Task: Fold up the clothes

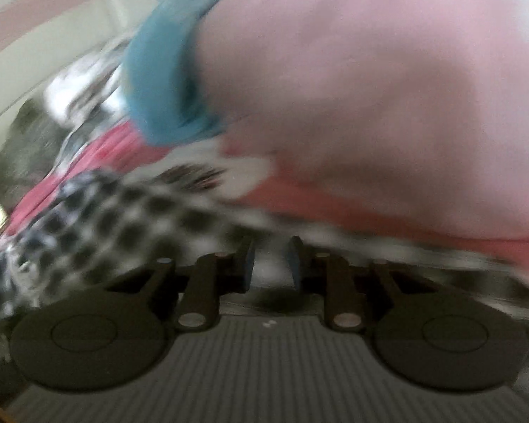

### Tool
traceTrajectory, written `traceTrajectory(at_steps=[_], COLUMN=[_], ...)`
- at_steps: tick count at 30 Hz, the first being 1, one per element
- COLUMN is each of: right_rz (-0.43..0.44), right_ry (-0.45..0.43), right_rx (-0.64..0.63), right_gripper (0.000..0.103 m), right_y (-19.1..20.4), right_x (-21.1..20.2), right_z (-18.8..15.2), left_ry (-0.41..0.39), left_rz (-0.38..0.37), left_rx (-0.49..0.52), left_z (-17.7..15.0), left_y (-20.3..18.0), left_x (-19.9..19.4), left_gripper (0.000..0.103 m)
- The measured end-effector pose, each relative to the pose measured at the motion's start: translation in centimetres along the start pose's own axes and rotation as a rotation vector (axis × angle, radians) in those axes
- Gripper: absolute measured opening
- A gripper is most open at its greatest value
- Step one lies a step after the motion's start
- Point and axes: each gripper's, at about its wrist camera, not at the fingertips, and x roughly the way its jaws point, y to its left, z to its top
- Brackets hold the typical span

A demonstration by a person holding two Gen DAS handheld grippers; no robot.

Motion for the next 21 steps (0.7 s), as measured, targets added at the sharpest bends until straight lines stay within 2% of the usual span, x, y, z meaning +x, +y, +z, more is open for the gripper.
traceTrajectory(at_steps=[3,5,7,10,12,15,18,21], right_rz=[0.019,-0.005,-0.023,-0.050,-0.078,-0.022,0.045,0.080], right_ry=[0.093,0.075,0.038,0.016,-0.006,-0.013,0.074,0.158], right_rx=[0.018,0.018,0.043,0.087,0.050,-0.017,-0.061,-0.081], right_gripper=[0.020,0.020,0.020,0.020,0.022,0.022,0.023,0.025], right_y=[2.1,2.6,2.6,2.5,3.6,5.5,8.0,11.0], right_x=[5.2,7.9,8.6,8.4,7.0,4.2,4.5,8.8], right_z=[0.7,1.0,2.2,3.4,3.4,2.9,2.7,3.0], left_ry=[0.003,0.005,0.007,0.002,-0.007,-0.021,-0.014,-0.005], left_rz=[-0.003,-0.006,-0.008,-0.011,-0.013,-0.015,-0.009,-0.015], left_rx=[-0.011,-0.019,-0.027,-0.043,-0.060,-0.084,-0.119,-0.154], left_z=[0.1,0.1,0.1,0.2,0.2,0.3,0.3,0.3], left_y=[0.6,1.1,1.5,2.4,3.2,4.4,5.7,7.1], left_x=[-0.2,-0.3,-0.4,-0.9,-1.4,-2.2,-2.5,-2.7], left_gripper=[0.054,0.054,0.054,0.054,0.054,0.054,0.054,0.054])
